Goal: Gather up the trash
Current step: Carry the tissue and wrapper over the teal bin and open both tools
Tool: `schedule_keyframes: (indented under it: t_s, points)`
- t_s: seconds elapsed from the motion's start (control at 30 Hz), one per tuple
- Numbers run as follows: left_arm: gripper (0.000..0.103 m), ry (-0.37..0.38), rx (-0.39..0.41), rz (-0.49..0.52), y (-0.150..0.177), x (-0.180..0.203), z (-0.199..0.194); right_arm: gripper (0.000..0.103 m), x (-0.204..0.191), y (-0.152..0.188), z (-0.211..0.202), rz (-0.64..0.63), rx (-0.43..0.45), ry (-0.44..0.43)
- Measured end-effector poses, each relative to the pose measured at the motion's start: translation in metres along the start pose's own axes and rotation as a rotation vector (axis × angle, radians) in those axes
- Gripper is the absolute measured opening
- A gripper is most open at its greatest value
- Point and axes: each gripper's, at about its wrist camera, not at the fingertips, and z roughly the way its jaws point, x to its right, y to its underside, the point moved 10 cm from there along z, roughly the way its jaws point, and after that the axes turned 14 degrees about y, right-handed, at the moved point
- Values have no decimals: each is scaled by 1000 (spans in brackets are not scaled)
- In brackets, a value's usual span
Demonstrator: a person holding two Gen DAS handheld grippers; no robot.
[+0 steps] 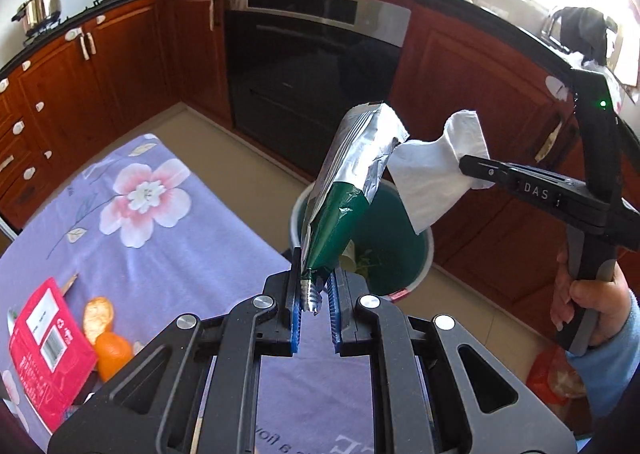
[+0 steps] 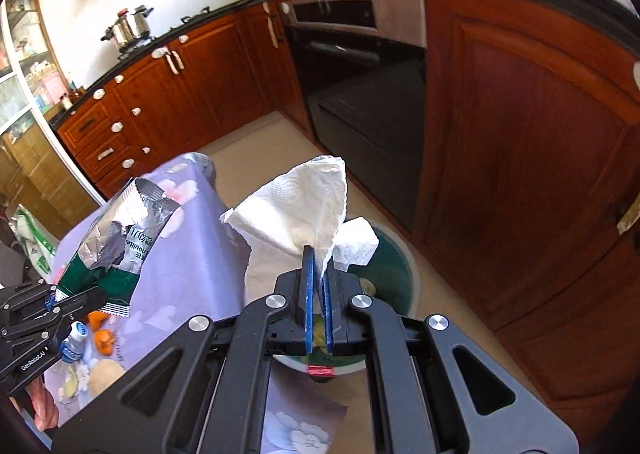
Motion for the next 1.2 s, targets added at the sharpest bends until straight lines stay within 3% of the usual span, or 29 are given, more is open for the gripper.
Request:
schedule_keyframes:
  t_s: [0.47, 0.77, 0.97, 1.07, 1.13, 1.2]
  points:
    - [12, 47, -172, -81, 9, 10, 124, 4, 29, 36, 84, -17, -155, 23]
    - [12, 43, -223, -108, 17, 3, 160, 5, 25, 48, 112, -44, -231, 6]
    - [12, 41, -238, -118, 22, -1, 167, 11, 17, 51, 116, -66, -253, -20]
    - [12, 39, -250, -121, 24, -4, 171, 25, 16, 51, 117, -51, -263, -35]
    - [13, 38, -260, -122, 25, -5, 173, 52, 15, 51, 118, -44, -266, -37]
    - [16, 35, -273, -119, 26, -5, 175, 66, 12, 50, 116, -29, -266, -52]
